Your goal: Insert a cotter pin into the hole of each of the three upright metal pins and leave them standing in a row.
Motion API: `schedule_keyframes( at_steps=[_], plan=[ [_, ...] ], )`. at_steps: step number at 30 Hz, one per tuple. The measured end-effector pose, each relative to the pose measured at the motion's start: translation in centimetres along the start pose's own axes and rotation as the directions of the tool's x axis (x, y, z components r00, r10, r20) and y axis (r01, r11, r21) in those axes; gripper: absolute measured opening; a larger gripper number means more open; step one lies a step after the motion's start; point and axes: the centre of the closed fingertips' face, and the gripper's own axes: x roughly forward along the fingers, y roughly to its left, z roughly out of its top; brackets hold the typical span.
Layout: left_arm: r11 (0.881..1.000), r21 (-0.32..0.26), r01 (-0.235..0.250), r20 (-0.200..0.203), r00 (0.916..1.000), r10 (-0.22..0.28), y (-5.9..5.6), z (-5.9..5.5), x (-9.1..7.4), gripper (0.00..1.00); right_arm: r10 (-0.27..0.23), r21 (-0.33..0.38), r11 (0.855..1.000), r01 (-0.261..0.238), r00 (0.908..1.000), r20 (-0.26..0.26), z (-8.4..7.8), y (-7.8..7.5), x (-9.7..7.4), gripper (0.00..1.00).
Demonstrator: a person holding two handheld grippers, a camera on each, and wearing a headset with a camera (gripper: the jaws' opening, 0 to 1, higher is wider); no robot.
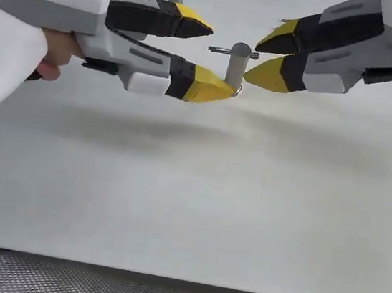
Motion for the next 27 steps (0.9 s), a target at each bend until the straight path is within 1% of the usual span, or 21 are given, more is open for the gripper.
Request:
schedule_keyframes(
  at_steps=[2, 3, 5, 6, 7, 8, 11, 17, 19, 20, 23, 25, 27],
  plan=[
    [1.0, -0.022, 0.005, 0.006, 1.0, -0.005, -0.4, -0.4, -0.3, 0.67, 0.006, 0.011, 1.0, -0.006, 1.0, 0.006, -0.2, 0.1, 0.2, 0.21],
    [0.999, -0.032, 0.005, 0.003, 1.0, -0.005, -0.5, -0.6, -0.4, 0.76, 0.008, 0.015, 1.0, -0.008, 0.9999, 0.009, -0.2, 0.2, 0.2, 0.21],
    [1.0, -0.028, -0.001, 0.001, 1.0, 0.001, -0.8, -1.0, -0.6, 0.94, 0.019, 0.022, 1.0, -0.019, 0.9998, 0.011, -0.4, 0.4, 0.5, 0.2],
    [1.0, -0.026, -0.002, -0.004, 1.0, 0.002, -1.0, -1.1, -0.6, 0.98, 0.018, 0.02, 1.0, -0.019, 0.9998, 0.013, -0.4, 0.4, 0.5, 0.2],
    [1.0, -0.028, -0.003, -0.008, 1.0, 0.003, -1.1, -1.2, -0.7, 0.97, 0.016, 0.021, 1.0, -0.016, 0.9998, 0.015, -0.3, 0.4, 0.6, 0.2],
    [0.999, -0.042, -0.002, -0.021, 0.9998, 0.001, -1.4, -1.7, -0.8, 0.98, 0.014, 0.025, 1.0, -0.014, 0.9997, 0.02, -0.3, 0.3, 0.7, 0.2],
    [0.999, -0.051, -0.008, -0.025, 0.9997, 0.006, -1.7, -2.1, -1.0, 0.99, 0.015, 0.033, 0.999, -0.016, 0.9994, 0.03, -0.3, 0.4, 0.9, 0.2],
    [0.997, -0.069, -0.044, -0.029, 0.9987, 0.042, -2.6, -2.4, -1.8, 0.99, 0.008, 0.037, 0.999, -0.009, 0.9987, 0.051, -0.4, 0.3, 1.6, 0.19],
    [0.996, -0.075, -0.055, -0.02, 0.9984, 0.053, -2.7, -2.3, -2.2, 0.99, 0.012, 0.038, 0.999, -0.014, 0.9983, 0.056, -0.5, 0.4, 2.1, 0.18],
    [0.995, -0.073, -0.061, -0.011, 0.9981, 0.06, -2.7, -2.2, -2.4, 0.99, 0.011, 0.038, 0.999, -0.014, 0.9977, 0.067, -0.4, 0.5, 2.2, 0.17],
    [0.994, -0.069, -0.08, 0.001, 0.9968, 0.08, -2.7, -1.8, -2.9, 0.99, 0.0, 0.042, 0.999, -0.003, 0.9969, 0.079, -0.5, 0.3, 2.7, 0.15],
    [0.993, -0.076, -0.087, 0.013, 0.996, 0.088, -2.8, -1.4, -3.2, 0.99, -0.006, 0.045, 0.999, 0.002, 0.9966, 0.082, -0.7, 0.2, 2.9, 0.14],
    [0.992, -0.088, -0.096, 0.036, 0.9944, 0.099, -2.9, -0.9, -3.7, 0.99, -0.013, 0.055, 0.998, 0.008, 0.9962, 0.086, -0.8, 0.1, 3.0, 0.11]
  ],
)
